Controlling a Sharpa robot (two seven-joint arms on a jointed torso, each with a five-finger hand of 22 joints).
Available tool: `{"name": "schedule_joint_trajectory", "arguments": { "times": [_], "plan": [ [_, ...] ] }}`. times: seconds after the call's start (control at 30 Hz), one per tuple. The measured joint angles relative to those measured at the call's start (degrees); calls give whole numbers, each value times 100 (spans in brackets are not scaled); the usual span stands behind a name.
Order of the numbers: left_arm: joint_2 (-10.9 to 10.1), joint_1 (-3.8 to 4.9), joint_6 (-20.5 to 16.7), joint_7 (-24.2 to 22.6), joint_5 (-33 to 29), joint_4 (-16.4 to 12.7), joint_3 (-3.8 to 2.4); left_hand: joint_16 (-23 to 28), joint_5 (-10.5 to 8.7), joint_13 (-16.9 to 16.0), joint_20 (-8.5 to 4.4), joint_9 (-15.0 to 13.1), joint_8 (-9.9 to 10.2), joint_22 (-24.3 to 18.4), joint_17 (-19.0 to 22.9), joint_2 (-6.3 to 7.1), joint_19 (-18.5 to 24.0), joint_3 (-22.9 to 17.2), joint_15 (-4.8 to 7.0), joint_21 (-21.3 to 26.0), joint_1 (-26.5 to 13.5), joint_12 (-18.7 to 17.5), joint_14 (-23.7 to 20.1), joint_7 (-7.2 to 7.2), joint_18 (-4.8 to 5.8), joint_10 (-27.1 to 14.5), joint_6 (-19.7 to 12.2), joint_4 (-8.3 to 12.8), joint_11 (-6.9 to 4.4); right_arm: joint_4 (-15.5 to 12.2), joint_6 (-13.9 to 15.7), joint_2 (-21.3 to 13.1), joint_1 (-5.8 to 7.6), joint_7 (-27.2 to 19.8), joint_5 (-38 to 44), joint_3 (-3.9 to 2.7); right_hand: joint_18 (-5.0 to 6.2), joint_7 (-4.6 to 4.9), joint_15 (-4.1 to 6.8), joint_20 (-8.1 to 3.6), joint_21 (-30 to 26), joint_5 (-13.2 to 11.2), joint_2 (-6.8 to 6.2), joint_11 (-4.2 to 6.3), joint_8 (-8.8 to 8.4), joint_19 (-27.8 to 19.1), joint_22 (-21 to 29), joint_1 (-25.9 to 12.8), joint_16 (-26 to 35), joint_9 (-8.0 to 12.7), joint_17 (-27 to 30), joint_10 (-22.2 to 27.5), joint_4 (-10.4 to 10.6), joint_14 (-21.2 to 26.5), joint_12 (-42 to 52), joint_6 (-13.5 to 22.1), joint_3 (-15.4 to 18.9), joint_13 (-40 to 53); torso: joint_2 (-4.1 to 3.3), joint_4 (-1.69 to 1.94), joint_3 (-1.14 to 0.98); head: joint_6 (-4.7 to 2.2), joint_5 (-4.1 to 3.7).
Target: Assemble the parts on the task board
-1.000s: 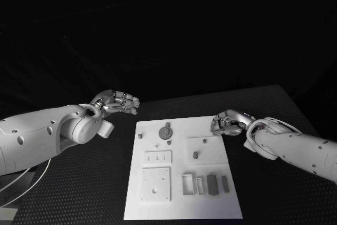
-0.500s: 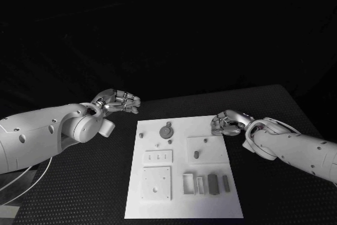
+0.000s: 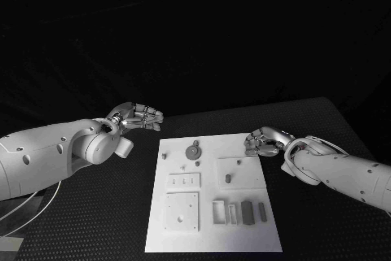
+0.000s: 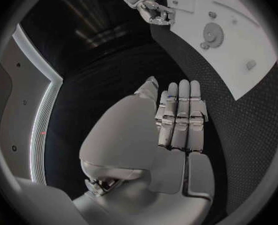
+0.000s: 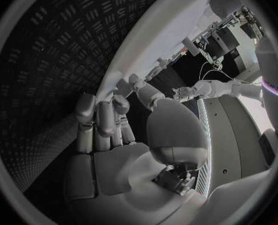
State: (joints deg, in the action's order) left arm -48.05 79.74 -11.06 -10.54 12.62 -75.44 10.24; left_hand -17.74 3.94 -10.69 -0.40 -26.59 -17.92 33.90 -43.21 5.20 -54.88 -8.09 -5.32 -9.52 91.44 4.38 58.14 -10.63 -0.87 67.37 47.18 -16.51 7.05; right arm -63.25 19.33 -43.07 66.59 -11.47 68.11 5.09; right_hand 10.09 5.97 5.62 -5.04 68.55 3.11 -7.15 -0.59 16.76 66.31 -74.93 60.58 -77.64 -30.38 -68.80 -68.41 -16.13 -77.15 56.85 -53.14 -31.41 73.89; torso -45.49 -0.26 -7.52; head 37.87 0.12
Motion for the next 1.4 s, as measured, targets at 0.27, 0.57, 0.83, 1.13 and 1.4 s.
{"name": "schedule_joint_trajectory", "arguments": {
  "times": [0.27,0.57,0.83,1.13,1.4],
  "plan": [
    [0,0,1,2,0,0,0,0,0,-5,0,0,0,0,-1,0,0,0,0,0,0,0,0,0,0,0,0,0,0,17,9,11,-7,0,-3,1,0,-112,44,0,0,0,214,72,82,-1,0,-34,0,-67,0,11,0,-3,25,-113,-31,-57,-1,3,1,2,0],
    [-1,0,1,3,0,0,0,0,0,-5,0,-1,0,-1,-5,0,0,0,0,0,0,0,0,0,0,0,0,0,0,32,13,21,-7,1,-6,3,-1,-184,107,-31,21,0,394,106,117,-34,0,0,2,-126,1,25,-41,17,46,-185,-70,-109,-1,3,-1,23,24],
    [-1,0,2,3,1,0,0,0,0,-10,0,-1,0,-1,-11,0,0,0,0,0,0,0,0,0,0,0,0,0,0,29,67,28,-14,1,-8,7,-1,-215,146,-60,44,-1,459,153,185,-64,0,68,3,-200,2,31,-48,-22,67,-216,-63,-142,-1,1,-4,31,23],
    [23,1,11,30,65,13,-3,17,0,-101,-55,-36,-68,40,-108,-36,-84,0,64,0,-36,16,180,68,1,162,201,0,-65,-89,137,11,56,188,68,24,-1,-217,167,-60,44,-1,474,174,210,-65,0,83,3,-203,5,11,-48,-1,90,-218,-62,-181,2,-1,-4,-5,2],
    [187,8,52,234,418,74,-10,-204,-51,-350,-257,-117,-204,188,-472,-162,-422,31,288,-156,-298,165,535,276,1,604,625,-17,-277,-383,69,54,439,646,485,-4,0,-218,216,-51,66,-6,520,255,238,-74,0,115,3,-202,52,-29,-57,50,90,-218,-54,-243,15,-5,6,-78,-21]
  ]
}}
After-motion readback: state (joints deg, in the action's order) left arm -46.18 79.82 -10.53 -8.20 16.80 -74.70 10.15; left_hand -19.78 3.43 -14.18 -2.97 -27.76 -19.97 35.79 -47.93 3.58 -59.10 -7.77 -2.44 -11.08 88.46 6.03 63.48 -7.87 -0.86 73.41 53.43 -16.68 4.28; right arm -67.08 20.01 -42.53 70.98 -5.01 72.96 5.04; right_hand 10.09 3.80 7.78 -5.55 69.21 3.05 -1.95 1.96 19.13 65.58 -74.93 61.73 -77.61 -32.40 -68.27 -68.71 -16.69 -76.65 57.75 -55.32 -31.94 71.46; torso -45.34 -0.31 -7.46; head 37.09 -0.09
